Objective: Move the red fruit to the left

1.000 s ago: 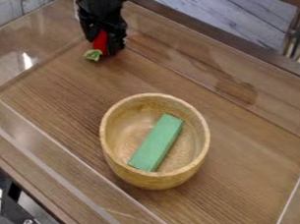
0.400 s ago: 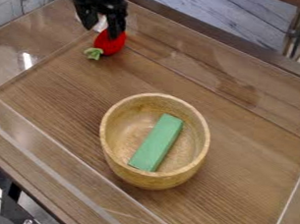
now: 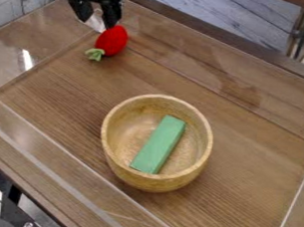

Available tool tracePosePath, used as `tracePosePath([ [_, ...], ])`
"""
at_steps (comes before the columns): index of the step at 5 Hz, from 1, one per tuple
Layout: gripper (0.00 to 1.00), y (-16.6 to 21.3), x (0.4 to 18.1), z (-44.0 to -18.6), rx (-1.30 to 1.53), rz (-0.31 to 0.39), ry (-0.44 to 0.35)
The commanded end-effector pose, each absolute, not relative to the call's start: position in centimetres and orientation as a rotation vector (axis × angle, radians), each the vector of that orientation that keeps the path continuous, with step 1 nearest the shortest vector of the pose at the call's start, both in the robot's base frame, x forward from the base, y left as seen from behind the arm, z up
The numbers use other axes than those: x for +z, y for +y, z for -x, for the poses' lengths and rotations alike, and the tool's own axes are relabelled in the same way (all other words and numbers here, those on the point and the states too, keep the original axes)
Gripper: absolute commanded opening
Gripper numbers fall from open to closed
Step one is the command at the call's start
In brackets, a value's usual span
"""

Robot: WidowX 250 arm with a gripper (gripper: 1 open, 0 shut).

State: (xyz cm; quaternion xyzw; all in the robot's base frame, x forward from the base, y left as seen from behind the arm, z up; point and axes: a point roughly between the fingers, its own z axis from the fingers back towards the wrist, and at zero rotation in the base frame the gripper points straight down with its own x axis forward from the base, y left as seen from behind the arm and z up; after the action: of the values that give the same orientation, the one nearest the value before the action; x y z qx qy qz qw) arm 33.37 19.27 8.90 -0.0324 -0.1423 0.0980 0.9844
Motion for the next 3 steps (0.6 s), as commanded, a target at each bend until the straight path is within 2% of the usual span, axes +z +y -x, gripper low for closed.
tracePosePath([
  [1, 1.0, 20.4, 12.9, -33.9, 0.202, 0.031, -0.388],
  [3, 1.0, 21.6, 9.8, -34.9, 0.273, 0.011, -0.373],
])
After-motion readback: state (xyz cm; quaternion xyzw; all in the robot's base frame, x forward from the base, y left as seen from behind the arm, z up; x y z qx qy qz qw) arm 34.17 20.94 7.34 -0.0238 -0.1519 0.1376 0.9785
